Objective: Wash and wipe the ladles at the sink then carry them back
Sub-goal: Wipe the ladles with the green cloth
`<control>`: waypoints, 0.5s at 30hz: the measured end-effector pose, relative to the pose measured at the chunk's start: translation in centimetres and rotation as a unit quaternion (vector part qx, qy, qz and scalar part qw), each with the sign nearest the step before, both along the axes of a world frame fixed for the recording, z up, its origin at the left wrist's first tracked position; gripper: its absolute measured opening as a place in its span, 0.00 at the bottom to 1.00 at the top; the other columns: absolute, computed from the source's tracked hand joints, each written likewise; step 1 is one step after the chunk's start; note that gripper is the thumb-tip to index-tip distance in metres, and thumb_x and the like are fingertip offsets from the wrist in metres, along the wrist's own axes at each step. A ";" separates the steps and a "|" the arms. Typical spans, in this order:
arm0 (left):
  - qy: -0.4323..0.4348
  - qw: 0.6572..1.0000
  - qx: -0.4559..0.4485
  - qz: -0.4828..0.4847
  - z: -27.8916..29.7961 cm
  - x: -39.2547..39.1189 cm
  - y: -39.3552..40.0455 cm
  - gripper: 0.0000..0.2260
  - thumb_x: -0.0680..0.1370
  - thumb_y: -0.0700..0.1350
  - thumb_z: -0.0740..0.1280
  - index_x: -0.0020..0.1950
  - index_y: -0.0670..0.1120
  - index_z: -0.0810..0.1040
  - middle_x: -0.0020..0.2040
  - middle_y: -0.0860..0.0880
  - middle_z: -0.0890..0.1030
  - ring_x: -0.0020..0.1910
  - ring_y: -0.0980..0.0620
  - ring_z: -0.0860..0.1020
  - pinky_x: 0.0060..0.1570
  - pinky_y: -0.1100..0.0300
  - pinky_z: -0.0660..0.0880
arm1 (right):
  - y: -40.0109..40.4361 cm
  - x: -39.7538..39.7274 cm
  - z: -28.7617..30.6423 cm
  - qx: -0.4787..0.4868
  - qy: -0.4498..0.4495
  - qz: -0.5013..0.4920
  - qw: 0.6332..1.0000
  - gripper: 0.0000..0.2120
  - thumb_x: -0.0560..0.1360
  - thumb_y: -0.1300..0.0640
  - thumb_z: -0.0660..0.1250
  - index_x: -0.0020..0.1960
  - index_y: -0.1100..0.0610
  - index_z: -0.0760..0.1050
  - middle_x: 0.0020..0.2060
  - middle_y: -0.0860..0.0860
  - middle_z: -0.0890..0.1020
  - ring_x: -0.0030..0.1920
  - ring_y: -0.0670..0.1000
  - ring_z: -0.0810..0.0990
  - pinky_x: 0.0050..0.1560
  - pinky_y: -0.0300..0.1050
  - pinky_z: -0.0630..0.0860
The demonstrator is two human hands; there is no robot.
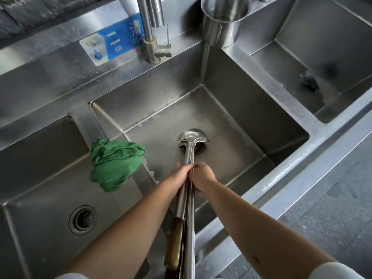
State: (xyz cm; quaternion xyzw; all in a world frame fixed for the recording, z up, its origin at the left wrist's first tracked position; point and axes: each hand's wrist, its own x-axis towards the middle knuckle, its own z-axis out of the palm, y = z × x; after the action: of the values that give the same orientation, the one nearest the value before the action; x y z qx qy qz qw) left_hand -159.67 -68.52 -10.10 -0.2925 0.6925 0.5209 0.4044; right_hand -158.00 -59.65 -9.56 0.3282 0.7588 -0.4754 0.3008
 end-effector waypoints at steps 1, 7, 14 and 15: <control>-0.025 1.000 0.003 0.015 -0.8 0.0 -0.1 0.33 0.64 0.65 0.71 0.62 0.46 0.80 0.62 0.41 0.80 0.58 0.40 0.80 0.63 0.48 0.75 | -0.3 0.1 -0.4 -0.031 -0.019 -0.036 0.999 0.17 0.70 0.53 0.65 0.59 0.51 0.72 0.51 0.56 0.82 0.51 0.57 0.83 0.52 0.54 0.82; -0.049 0.998 -0.022 -0.014 -2.5 -1.0 -1.2 0.18 0.75 0.58 0.67 0.50 0.43 0.82 0.48 0.42 0.83 0.48 0.43 0.82 0.57 0.54 0.76 | -1.1 1.0 -1.1 -0.274 -0.121 -0.214 0.930 0.23 0.73 0.54 0.71 0.59 0.71 0.73 0.40 0.64 0.83 0.34 0.60 0.85 0.34 0.54 0.82; -0.064 0.993 -0.016 -0.100 -3.1 -2.9 -1.6 0.14 0.73 0.56 0.71 0.45 0.45 0.80 0.42 0.42 0.81 0.42 0.43 0.80 0.47 0.54 0.76 | -1.0 0.9 -1.8 -0.362 -0.125 -0.225 0.896 0.20 0.75 0.61 0.69 0.62 0.71 0.74 0.44 0.65 0.83 0.38 0.60 0.85 0.34 0.52 0.82; -0.079 0.992 -0.005 -0.094 -3.1 -2.9 -1.5 0.14 0.74 0.56 0.70 0.44 0.44 0.80 0.40 0.42 0.80 0.39 0.44 0.79 0.43 0.55 0.76 | -1.0 0.9 -1.6 -0.358 -0.124 -0.219 0.899 0.19 0.75 0.63 0.69 0.63 0.70 0.73 0.41 0.64 0.84 0.36 0.59 0.85 0.31 0.50 0.81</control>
State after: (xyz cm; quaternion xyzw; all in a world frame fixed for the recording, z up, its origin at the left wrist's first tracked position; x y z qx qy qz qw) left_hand -162.61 -70.01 -13.18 -0.2688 0.6854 0.4521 0.5035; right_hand -157.10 -60.64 -11.21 0.4124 0.4026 -0.7246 0.3778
